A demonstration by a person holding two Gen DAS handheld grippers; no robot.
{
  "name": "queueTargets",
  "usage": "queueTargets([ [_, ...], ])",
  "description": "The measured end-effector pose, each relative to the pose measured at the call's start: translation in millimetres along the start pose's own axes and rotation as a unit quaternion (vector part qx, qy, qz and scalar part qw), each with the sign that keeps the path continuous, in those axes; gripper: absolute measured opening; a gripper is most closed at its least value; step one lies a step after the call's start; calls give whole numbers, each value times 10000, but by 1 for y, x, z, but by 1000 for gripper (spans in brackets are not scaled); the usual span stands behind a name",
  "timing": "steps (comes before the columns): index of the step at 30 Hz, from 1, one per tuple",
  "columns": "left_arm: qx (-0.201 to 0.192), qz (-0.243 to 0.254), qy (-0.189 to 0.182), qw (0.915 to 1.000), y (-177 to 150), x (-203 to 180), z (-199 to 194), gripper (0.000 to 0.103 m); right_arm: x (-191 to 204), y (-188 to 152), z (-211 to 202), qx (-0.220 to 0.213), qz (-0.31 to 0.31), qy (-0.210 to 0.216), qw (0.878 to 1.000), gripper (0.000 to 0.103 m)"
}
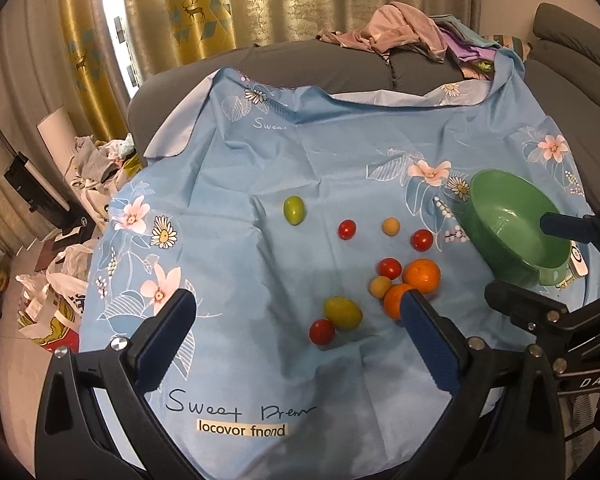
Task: Organize fruits
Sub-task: 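Lift the green bowl with the left gripper and hold it near the fruits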
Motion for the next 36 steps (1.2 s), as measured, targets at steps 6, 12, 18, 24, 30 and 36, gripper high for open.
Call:
queueTargets([
  [6,-23,-1,-6,10000,2,-1,-2,102,1,2,-6,-32,-14,-32,10000,102],
  [12,-21,-5,-7,10000,2,-1,-3,102,3,3,-9,-34,-31,-24,10000,102],
  [18,-15,-24,-12,10000,2,-1,-3,102,6,4,-9,-6,-56,14,10000,102],
  [24,-20,-28,-12,10000,2,-1,-3,102,8,4,-9,0,-55,12,10000,102],
  [30,-33,-29,-15,10000,3,-1,-3,102,6,5,-9,-19,-52,8,10000,102],
  [36,-31,-6,-26,10000,3,-1,-4,102,6,4,-9,-14,-50,14,10000,102],
])
Point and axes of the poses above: each gripper's, at about its wrist camera, not at the fingertips, and z roughly the way its jaws point, x to its left, y to its top, the point moved 4 cm from there along z, roughly the way its jaws point, and after that the axes turned 3 degrees about -z, right-handed, at the moved point
